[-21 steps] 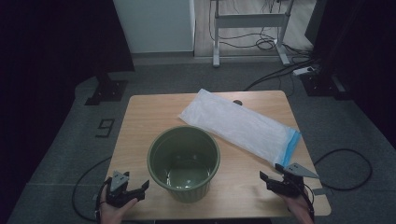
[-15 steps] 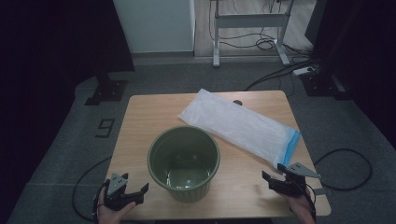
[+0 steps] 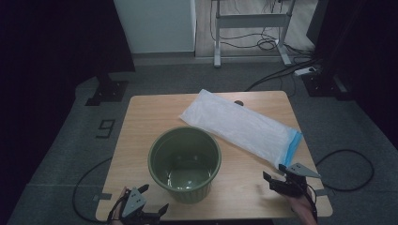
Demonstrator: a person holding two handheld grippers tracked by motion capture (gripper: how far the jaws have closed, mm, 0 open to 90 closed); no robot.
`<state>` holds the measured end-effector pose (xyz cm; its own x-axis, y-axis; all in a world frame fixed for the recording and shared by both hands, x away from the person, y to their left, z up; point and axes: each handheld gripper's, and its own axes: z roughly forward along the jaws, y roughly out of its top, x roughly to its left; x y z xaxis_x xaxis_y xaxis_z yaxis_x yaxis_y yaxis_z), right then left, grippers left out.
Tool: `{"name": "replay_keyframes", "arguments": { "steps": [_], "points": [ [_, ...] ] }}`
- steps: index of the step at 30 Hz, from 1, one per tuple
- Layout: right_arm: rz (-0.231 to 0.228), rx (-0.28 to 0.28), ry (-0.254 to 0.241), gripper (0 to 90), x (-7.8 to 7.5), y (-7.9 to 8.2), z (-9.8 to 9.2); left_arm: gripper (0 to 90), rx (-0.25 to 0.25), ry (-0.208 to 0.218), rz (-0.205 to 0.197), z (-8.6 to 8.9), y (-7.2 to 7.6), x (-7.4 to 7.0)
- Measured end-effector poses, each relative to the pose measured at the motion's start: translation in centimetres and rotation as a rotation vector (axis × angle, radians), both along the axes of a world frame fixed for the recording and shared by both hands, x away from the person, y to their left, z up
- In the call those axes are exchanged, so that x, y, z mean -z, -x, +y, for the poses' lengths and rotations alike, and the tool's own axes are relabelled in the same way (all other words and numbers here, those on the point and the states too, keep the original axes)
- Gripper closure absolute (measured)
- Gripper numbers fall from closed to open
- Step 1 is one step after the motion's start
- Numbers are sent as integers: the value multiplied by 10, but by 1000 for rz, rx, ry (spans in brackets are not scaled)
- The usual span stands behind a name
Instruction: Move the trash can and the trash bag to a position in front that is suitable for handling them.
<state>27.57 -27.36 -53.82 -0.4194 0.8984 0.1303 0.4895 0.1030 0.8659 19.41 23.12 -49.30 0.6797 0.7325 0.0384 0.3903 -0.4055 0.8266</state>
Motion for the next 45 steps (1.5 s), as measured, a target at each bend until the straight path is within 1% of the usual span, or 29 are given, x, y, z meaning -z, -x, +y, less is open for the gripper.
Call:
{"name": "replay_keyframes", "arguments": {
  "steps": [3,5,6,7,9,10,11,12,13,14,15,18,22,23,24,26,27,28,29,30,31,32,33,34,35,36,38,45],
  "points": [
    [3,1,0,218,1,-1,-1,38,8,-2,-9,-4,-3,-2],
    [6,-1,2,218,2,-1,-1,40,22,10,-17,-7,-7,-4],
    [8,4,14,220,2,-2,0,41,32,8,-30,-11,-11,-4],
    [8,4,14,220,2,-2,0,43,32,8,-30,-11,-11,-4],
    [13,9,16,221,3,-3,1,49,46,7,-42,-16,-18,-5],
    [12,9,16,221,3,-3,2,52,56,7,-40,-17,-21,-5],
    [12,7,14,221,3,-2,2,31,56,7,-40,-17,-21,-5],
    [10,7,9,221,3,-2,2,32,67,1,-41,-20,-26,-5],
    [10,7,9,221,3,-2,2,35,67,1,-41,-20,-26,-5],
    [7,5,6,221,2,-2,3,38,78,0,-42,-22,-30,-5],
    [6,5,6,221,2,-2,3,39,78,0,-42,-22,-30,-5],
    [4,7,7,222,3,-1,3,39,101,-1,-38,-24,-38,-5],
    [-1,14,5,223,3,4,1,41,137,11,-28,-28,-51,-5],
    [-1,14,5,223,3,4,1,41,137,11,-28,-28,-51,-5],
    [-5,13,6,223,2,6,1,42,150,19,-24,-31,-57,-5],
    [-8,12,5,224,2,8,0,42,161,24,-20,-34,-63,-5],
    [-8,12,5,224,2,8,0,43,161,24,-20,-34,-63,-5],
    [-10,12,6,224,2,9,-1,44,170,25,-18,-38,-68,-5],
    [-10,12,6,224,2,9,-1,45,170,25,-18,-38,-68,-5],
    [-11,13,4,224,2,10,-2,47,179,21,-17,-43,-72,-5],
    [-11,13,4,225,2,10,-3,51,179,21,-17,-43,-72,-5],
    [-11,14,3,225,2,10,-3,55,185,19,-18,-48,-75,-5],
    [-11,14,3,225,2,10,-3,57,185,19,-18,-48,-75,-5],
    [-12,18,3,225,2,10,-4,58,189,19,-16,-53,-78,-5],
    [-11,18,3,226,2,10,-4,59,189,19,-16,-53,-78,-5],
    [-9,17,4,226,2,10,-4,61,191,19,-14,-58,-81,-5],
    [-9,14,5,226,2,10,-3,61,193,19,-14,-62,-84,-5],
    [-7,5,11,226,3,11,-2,64,187,27,-9,-69,-89,-4]
  ]
}}
